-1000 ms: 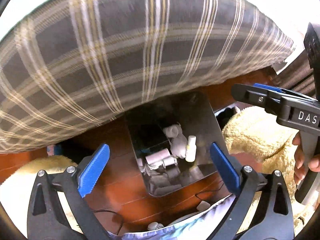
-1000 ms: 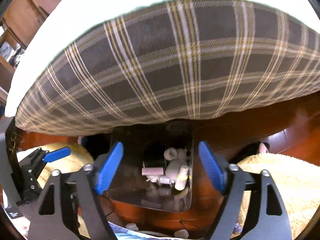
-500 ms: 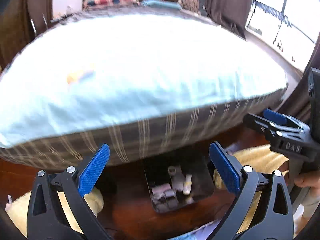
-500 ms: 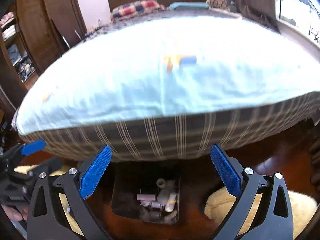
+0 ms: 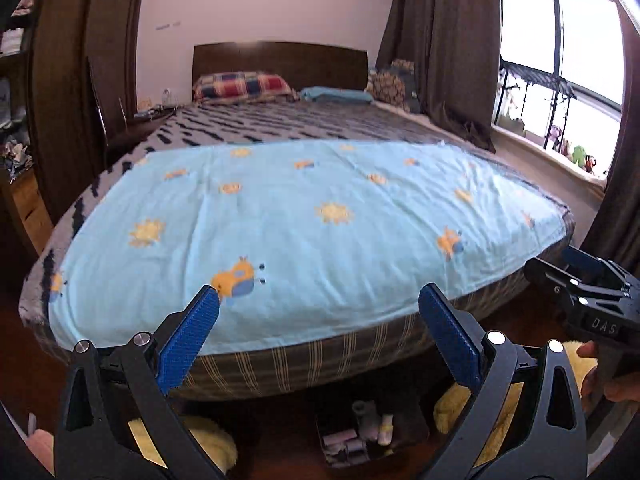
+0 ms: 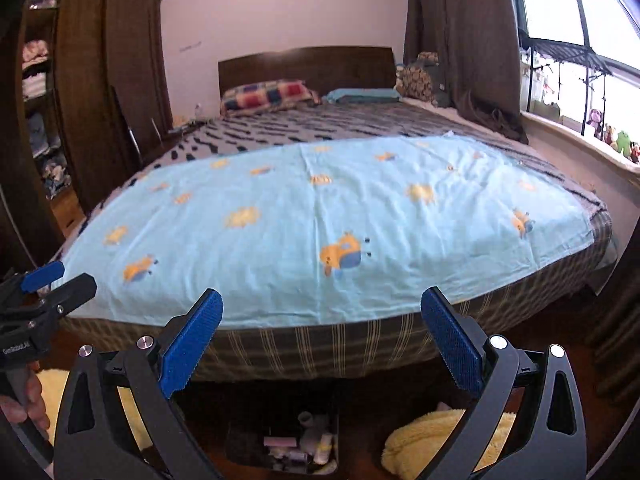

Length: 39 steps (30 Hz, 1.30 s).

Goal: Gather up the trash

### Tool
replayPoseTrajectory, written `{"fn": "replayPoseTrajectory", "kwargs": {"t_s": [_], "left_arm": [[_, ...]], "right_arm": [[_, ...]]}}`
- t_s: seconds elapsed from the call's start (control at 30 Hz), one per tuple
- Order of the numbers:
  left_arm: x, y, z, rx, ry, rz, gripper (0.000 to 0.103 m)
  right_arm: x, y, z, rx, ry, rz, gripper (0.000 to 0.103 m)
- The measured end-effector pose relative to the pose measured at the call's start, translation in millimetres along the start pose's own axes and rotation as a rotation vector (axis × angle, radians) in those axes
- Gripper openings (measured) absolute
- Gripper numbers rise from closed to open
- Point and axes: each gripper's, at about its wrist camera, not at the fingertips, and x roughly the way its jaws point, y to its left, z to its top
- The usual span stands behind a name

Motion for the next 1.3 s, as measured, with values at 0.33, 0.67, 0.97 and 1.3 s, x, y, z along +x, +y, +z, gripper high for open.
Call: {"fn": "replayPoseTrajectory", "kwargs": {"t_s": [0.33,0.67,0.97,1.3], "left_arm": [[-28.4,-2.3,12.1,-0.005,-0.078,-0.002,0.095],[-31.3,-4.5,11.9,0.008,-0.085,-0.004,0.095],[-31.0,-5.2,12.8,0.011,-0.089,-0.008,0.095],[-30.5,-5.2,13.8,0.011,-0.093,-0.007,0.095]], "right_arm": [[-32.8,2.1,11.3,0.007,-0.099,0.007,0.100],[-32.6,1.0,10.3,0.015,-0.095,0.010,0.100],[-32.9,-0.1,12.0,0.020,-0.098,0.019,0.100],[-31.3,1.3,13.1,0.022,-0.102,0.034,0.100]]}}
